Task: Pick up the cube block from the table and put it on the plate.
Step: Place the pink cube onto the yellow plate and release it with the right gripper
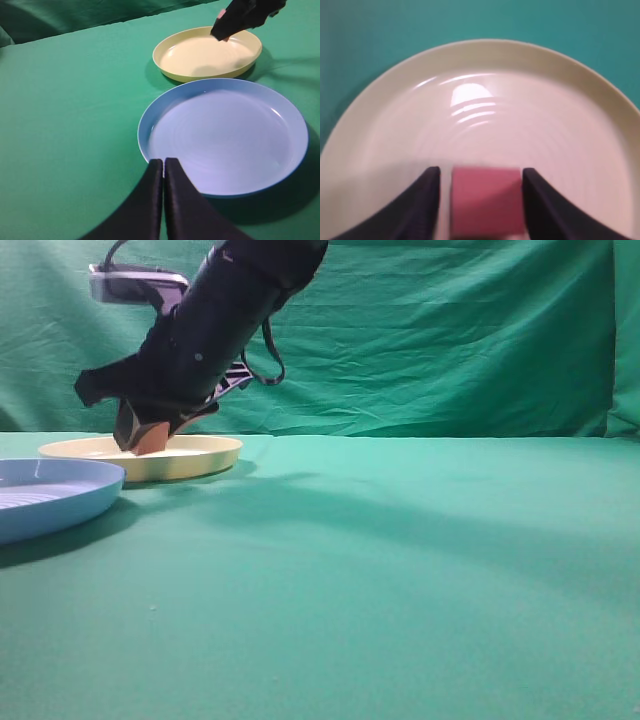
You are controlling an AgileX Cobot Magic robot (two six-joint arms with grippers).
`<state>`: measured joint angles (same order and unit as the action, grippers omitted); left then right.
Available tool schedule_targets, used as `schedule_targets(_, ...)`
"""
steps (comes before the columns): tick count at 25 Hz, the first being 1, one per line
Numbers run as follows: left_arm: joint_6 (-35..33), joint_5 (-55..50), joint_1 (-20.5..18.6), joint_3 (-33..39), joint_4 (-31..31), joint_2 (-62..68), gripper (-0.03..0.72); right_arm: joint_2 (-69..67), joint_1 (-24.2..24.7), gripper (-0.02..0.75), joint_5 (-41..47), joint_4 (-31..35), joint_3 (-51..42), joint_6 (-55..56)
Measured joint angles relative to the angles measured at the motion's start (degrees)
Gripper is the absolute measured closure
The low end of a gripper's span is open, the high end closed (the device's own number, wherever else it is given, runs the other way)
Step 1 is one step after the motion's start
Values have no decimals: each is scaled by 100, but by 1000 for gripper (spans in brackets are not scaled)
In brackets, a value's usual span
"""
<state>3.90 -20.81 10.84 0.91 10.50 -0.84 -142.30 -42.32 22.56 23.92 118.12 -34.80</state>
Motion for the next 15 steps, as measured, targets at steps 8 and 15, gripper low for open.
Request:
schedule_targets(8,0,0,0,0,0,0,688,14,0,94,50,-62,14,0)
schedule_targets(15,0,0,0,0,0,0,688,1316,122,258,1781,-751,24,340)
